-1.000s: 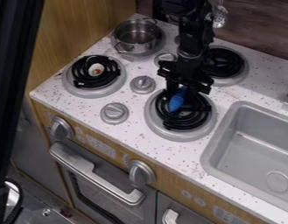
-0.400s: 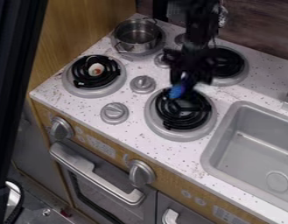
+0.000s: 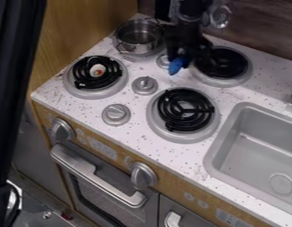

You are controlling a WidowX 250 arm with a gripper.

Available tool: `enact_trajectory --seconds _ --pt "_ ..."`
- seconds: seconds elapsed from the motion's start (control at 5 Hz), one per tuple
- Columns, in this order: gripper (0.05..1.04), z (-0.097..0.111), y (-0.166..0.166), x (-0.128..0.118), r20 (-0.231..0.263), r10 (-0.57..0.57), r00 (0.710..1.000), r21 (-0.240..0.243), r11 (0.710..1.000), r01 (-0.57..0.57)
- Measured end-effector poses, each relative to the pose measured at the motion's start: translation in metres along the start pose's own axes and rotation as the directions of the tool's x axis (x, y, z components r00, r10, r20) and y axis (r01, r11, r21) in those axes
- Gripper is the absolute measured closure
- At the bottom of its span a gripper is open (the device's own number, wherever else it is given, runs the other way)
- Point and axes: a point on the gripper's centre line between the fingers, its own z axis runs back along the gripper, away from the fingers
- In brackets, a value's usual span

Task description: Moved the blue spoon to the upper centre of the stove

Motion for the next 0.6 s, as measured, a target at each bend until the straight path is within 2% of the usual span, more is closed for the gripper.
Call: enact_trajectory --seconds 0.4,0.6 --pt "0.683 -0.042 0.005 0.02 -0.068 0.023 0.997 0.001 1.0 -0.023" --pt "0.642 -0.049 0.012 0.021 -0.086 0.025 0.996 0.001 1.0 -0.025"
